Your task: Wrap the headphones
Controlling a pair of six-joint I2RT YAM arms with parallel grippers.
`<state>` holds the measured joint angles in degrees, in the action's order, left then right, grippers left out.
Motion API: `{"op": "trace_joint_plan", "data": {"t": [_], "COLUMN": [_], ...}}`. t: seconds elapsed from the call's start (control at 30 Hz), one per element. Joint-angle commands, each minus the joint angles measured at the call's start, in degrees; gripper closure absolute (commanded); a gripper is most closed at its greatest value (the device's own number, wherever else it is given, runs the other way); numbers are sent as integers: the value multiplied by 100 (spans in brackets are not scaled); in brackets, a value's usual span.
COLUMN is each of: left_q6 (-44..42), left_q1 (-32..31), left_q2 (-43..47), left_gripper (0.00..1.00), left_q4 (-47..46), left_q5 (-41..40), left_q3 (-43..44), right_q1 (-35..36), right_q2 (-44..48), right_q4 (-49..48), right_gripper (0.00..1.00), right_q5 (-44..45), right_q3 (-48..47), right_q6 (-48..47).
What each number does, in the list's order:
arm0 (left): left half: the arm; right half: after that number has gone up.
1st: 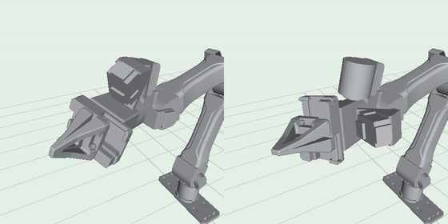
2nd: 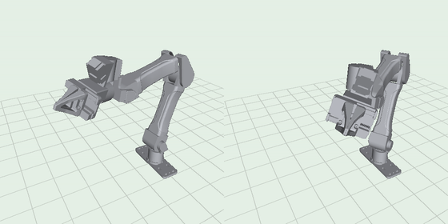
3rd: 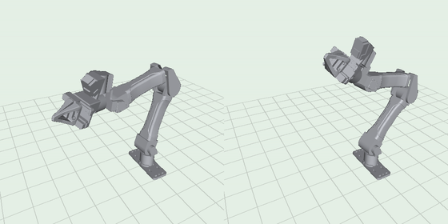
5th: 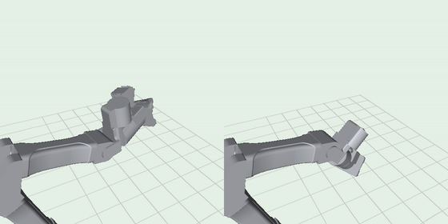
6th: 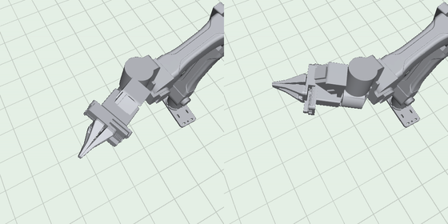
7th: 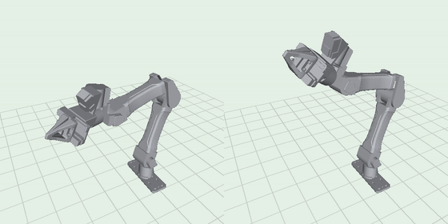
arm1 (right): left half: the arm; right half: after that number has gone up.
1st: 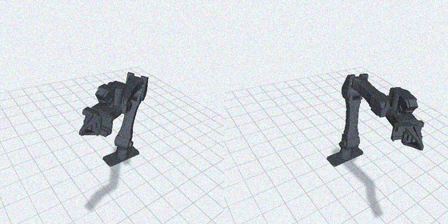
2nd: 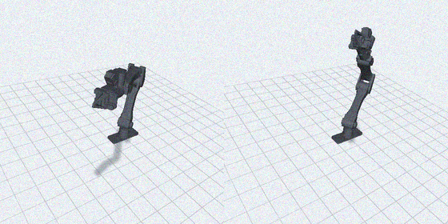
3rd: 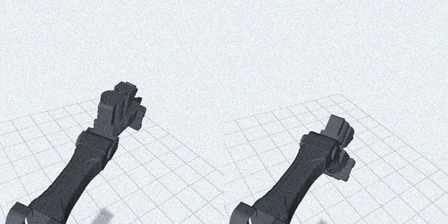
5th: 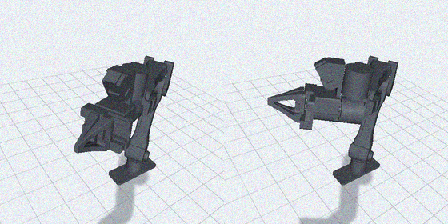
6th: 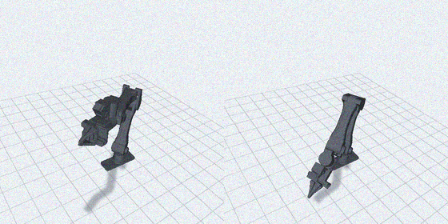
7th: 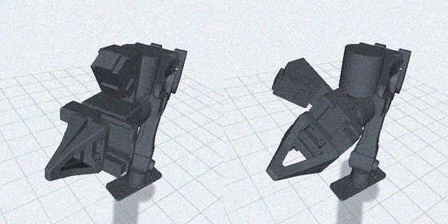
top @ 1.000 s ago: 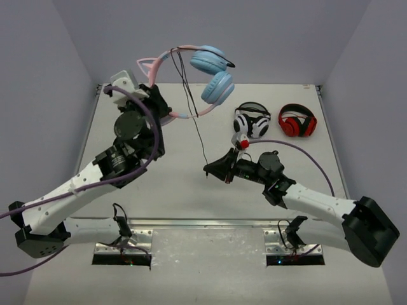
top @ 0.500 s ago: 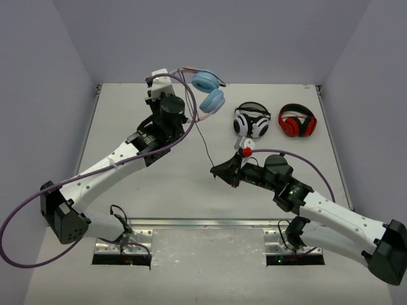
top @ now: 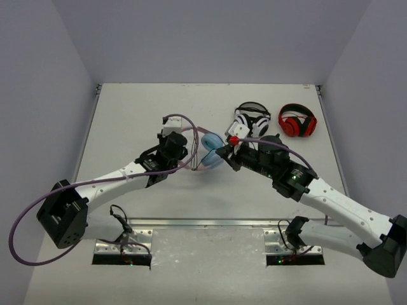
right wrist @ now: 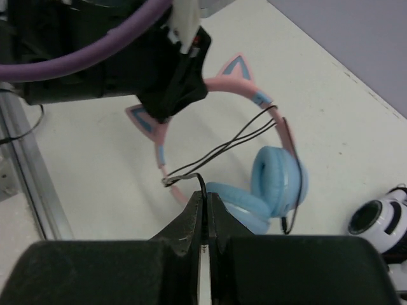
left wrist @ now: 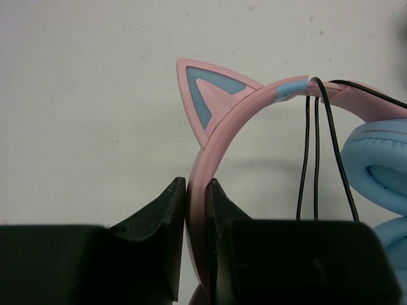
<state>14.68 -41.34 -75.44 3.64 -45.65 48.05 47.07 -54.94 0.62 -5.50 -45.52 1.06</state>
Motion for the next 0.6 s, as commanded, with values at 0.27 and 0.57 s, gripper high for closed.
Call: {"op": "trace_joint_plan", "data": {"t": [0.27, 0.57], "left_q6": [193, 167], "left_q1": [-208, -330], "left_q2": [1048, 1436], "left_gripper": [100, 100], "left_q4": [-1313, -523], "left_q5": [3157, 4414], "left_q3": [-1201, -1088], "right_q1": [-417, -602], "right_q2": [-1098, -1309], "right_q4": [360, -27], "right_gripper": [99, 99], "right_q5": [981, 901], "right_q3": [-1038, -749], "right_q6": [-1459, -2197]}}
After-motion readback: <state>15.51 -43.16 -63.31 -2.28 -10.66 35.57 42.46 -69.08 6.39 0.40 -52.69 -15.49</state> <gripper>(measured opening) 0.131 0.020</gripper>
